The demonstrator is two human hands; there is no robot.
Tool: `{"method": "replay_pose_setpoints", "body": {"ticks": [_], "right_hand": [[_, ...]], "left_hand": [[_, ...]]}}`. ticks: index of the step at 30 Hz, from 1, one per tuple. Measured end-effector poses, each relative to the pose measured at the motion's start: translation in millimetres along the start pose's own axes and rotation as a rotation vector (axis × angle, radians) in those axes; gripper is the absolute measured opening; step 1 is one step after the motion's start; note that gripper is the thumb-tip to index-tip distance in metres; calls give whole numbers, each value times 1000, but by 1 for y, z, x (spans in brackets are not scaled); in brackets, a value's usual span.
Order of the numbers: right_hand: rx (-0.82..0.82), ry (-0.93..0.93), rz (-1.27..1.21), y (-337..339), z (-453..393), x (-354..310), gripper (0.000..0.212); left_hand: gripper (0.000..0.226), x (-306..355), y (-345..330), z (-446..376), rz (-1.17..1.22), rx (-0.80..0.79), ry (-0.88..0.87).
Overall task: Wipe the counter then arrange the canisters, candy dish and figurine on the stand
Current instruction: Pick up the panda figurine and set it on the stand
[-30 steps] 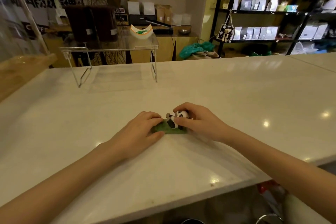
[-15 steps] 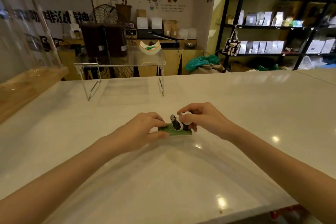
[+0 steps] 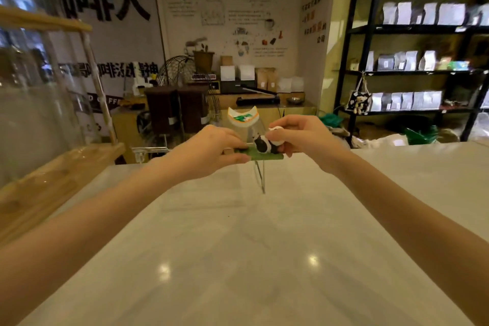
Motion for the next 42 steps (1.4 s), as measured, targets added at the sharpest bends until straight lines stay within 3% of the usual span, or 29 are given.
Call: {"method": "replay_pose_setpoints", "body": {"ticks": [4,9,14,23,42], "right_hand": [[43,30,38,4,-40,-10,7],[71,19,89,-2,-84,-3,28],[45,-44,107,-16,-113,23,32],[157,-11,331,-22,-133,35,43],[227,-81,364,-27,-137,38,43]], "left_hand": [[39,-24,19,-30,-4,59,6],[36,-58,19,-60,48,104,51],[37,-90,3,-78,65,45,106],[34,-113,-14,-94,33,40,160],[36,-129,-19,-101,122,52,215]]}}
Point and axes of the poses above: each hand's wrist, its own z-axis away from the middle knuckle, its own y-axis out of the back of the hand, x = y × z, the point moved 7 cm from there along -z, towards the middle knuckle, and after that the axes turned 13 degrees about z, right-handed, at the moved point
